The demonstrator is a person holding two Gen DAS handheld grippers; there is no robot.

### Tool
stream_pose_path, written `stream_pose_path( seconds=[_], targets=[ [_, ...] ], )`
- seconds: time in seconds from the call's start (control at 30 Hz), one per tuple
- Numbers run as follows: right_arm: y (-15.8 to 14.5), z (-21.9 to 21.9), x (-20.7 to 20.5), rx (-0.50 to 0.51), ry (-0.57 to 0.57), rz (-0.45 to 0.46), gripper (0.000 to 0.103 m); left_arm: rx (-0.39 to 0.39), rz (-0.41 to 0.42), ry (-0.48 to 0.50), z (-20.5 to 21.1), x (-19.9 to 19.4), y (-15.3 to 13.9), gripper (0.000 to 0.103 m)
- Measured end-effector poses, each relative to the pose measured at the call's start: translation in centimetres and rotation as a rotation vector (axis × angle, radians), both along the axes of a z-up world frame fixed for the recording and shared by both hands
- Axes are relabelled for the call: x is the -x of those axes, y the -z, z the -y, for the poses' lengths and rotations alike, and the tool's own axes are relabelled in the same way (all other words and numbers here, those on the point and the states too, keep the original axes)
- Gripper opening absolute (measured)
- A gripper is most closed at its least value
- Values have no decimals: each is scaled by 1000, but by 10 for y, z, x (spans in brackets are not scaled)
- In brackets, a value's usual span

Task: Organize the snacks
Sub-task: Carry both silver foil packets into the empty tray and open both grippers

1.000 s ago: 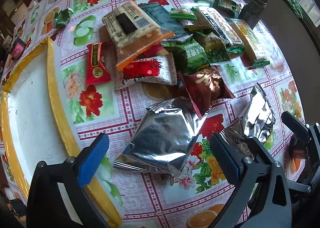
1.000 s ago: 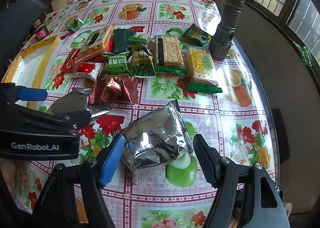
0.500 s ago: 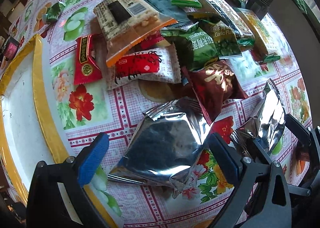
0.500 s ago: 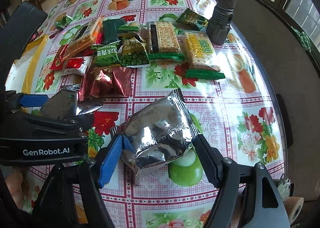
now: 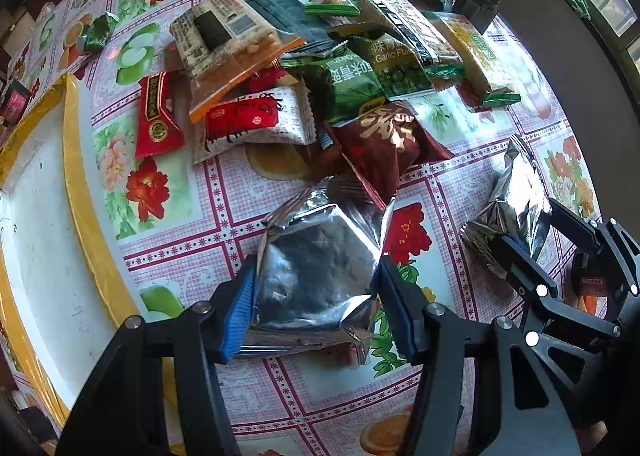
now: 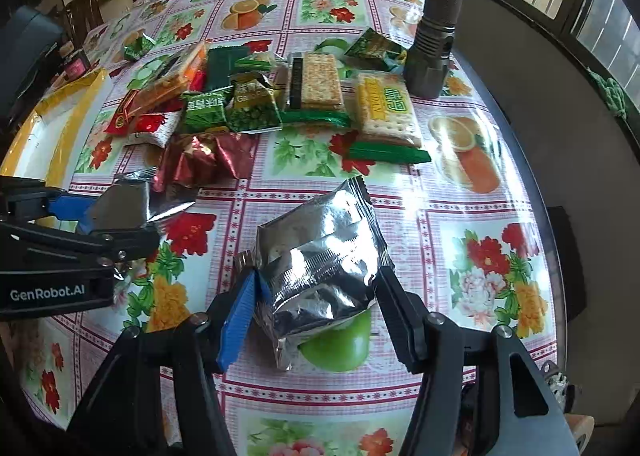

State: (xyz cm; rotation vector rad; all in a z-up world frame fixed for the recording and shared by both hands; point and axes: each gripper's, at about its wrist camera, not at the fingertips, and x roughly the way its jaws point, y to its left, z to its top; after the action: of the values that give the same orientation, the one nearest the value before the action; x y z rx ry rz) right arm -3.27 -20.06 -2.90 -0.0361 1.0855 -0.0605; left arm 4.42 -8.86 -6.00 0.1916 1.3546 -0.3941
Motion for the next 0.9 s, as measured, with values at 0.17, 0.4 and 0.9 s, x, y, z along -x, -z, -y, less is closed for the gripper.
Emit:
stream_pose_path(
  seconds=[0.17,0.4,0.9],
  targets=[
    [-12,1,10,20,1,39,60,40,-26,-7,-10,7,-5,60],
    [-23,-4,22,35,-9,67,60,118,-19,4,-41,27,-18,60],
    [-50,-80,-2,32,-156,128,60,151,115,-120,-130,22,-71,60]
  ],
)
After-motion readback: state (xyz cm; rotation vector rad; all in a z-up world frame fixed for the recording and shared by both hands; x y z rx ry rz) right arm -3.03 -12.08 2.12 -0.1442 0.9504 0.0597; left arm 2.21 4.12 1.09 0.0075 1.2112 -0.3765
